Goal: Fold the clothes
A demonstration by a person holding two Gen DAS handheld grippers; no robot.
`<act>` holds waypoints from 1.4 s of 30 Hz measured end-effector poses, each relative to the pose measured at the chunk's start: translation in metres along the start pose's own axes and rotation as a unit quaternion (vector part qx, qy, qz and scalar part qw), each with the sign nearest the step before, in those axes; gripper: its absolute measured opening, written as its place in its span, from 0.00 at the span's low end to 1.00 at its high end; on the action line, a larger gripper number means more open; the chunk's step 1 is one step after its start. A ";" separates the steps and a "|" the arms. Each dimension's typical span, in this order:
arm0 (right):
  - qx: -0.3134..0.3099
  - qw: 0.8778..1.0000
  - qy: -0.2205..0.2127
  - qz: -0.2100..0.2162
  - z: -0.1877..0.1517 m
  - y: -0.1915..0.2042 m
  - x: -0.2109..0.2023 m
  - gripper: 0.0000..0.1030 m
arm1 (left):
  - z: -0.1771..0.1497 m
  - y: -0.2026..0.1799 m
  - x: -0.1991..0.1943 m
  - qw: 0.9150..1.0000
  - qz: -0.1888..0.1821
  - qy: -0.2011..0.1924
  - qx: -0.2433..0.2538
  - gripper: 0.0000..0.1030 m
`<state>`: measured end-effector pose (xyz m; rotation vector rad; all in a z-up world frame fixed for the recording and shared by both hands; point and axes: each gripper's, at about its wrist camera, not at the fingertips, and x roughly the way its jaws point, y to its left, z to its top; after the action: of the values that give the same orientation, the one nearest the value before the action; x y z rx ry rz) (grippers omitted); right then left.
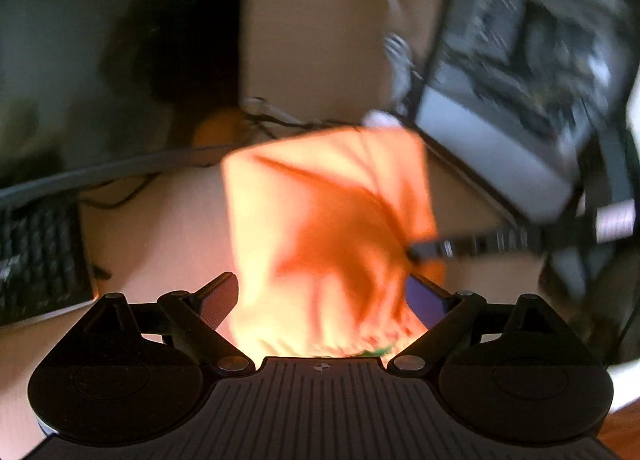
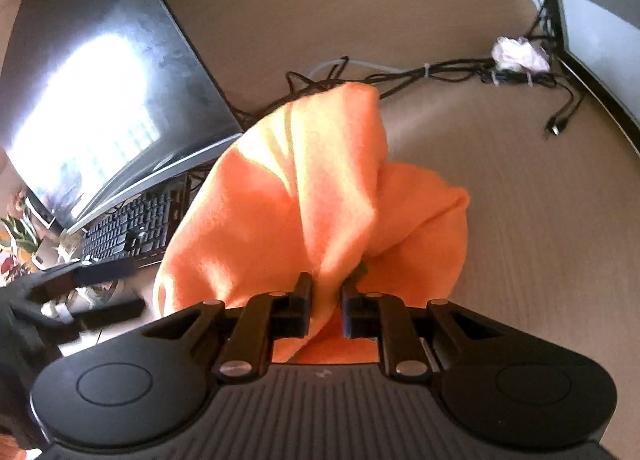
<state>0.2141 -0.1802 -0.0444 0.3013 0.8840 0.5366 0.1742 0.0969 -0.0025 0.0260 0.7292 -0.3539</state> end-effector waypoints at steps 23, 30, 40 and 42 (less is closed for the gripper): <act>0.058 0.994 -0.003 0.090 0.078 0.013 0.036 0.08 | -0.067 -0.051 0.022 0.986 0.137 -0.028 0.092 0.93; -0.053 0.992 -0.034 0.113 0.102 0.073 -0.005 0.06 | -0.056 -0.029 0.042 0.985 0.166 -0.046 0.034 0.92; 0.001 0.997 -0.075 0.017 0.087 -0.004 -0.056 0.05 | -0.062 -0.081 0.004 0.926 0.196 -0.133 0.295 0.53; 0.045 0.997 -0.046 -0.049 0.070 -0.043 -0.046 0.05 | -0.075 -0.094 0.007 0.912 0.165 -0.130 0.353 0.53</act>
<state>0.2605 -0.2438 0.0078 0.3596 0.8295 0.3899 0.1003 0.0170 -0.0538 0.7681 0.2909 -0.2721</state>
